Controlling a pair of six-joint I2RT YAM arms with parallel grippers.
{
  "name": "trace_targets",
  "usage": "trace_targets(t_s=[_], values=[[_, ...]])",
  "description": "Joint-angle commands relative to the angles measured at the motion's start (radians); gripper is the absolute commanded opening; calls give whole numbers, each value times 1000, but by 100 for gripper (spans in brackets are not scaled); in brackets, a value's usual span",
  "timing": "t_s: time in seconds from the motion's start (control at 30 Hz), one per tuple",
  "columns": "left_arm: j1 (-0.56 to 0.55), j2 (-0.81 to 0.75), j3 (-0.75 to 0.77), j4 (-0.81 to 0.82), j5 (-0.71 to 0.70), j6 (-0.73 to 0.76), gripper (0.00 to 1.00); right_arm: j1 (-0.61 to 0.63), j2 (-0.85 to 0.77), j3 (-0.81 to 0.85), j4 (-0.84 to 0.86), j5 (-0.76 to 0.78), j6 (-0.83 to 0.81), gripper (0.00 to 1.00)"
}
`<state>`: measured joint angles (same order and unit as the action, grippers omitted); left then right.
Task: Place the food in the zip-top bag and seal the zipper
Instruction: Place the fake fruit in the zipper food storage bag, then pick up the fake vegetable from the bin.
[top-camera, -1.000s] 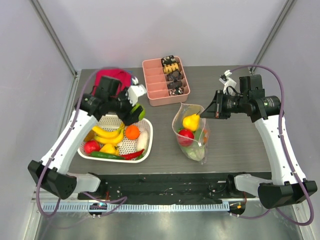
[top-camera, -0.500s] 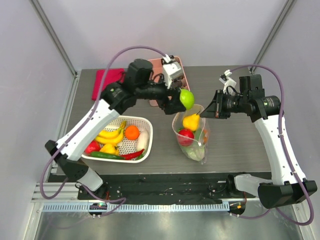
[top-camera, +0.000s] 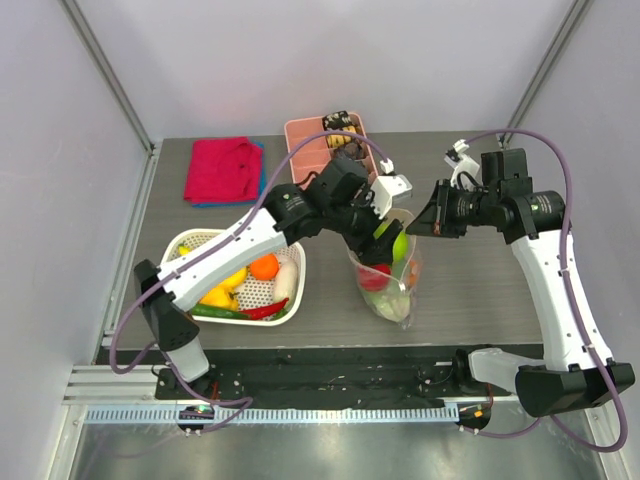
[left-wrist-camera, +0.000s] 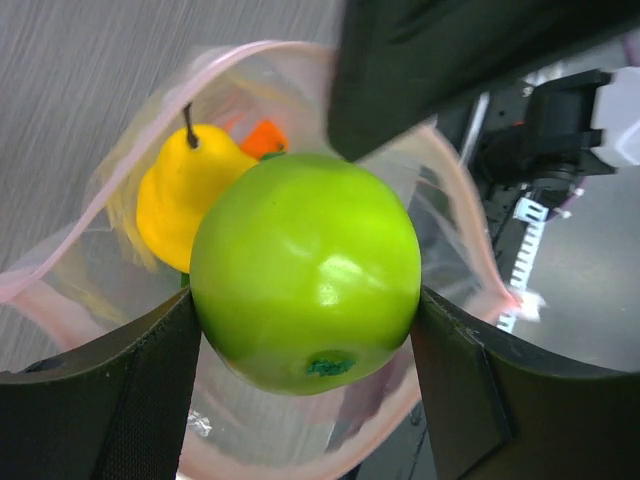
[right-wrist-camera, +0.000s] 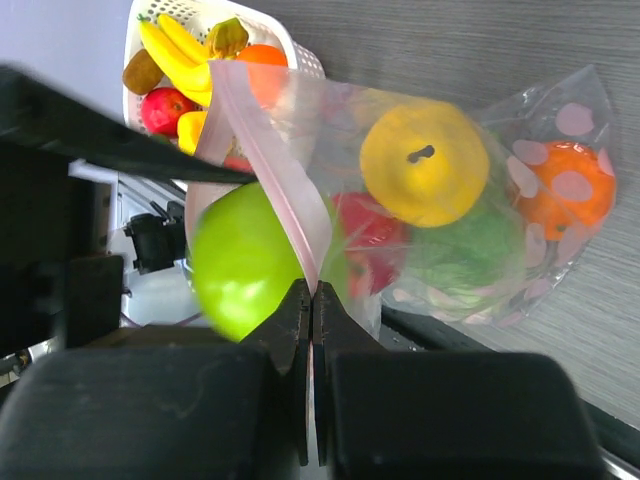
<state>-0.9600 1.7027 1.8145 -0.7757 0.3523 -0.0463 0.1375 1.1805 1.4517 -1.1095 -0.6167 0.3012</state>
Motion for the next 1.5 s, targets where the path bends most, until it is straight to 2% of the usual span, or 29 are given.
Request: trace_targets(t_s=[0.0,0.17,0.33,0.43,0.53,0.67,0.87,1.0,1.17,1.3,1.47], values=[[1,60,41,-7,-61,-18,58,7,-25,68,-41,43,-16,1],[-13,136,103,-39,-69,-23,59,5,-21,128,-108,98,-56,1],[-31,173,141,-27,-24,-32,66,5,-25,130,-154,159,-91,1],[-34,181,138,-27,-4,-40,81,5,-39,108,-156,189,-103,1],[-25,155,126,-37,2,-37,100,7,-50,93,-156,192,-106,1],[21,21,89,-27,60,-35,100,5,-50,107,-139,170,-96,1],[187,-213,-49,18,114,-14,100,4,-53,121,-102,147,-74,1],[372,-302,-159,-176,186,196,100,4,-61,116,-104,112,-73,1],[548,-394,-369,-310,192,416,100,4,-33,130,-104,48,-80,1],[606,-425,-474,-382,137,546,100,5,-1,142,-92,-26,-82,1],[610,-425,-586,-441,122,738,90,5,22,160,-87,-64,-79,1]])
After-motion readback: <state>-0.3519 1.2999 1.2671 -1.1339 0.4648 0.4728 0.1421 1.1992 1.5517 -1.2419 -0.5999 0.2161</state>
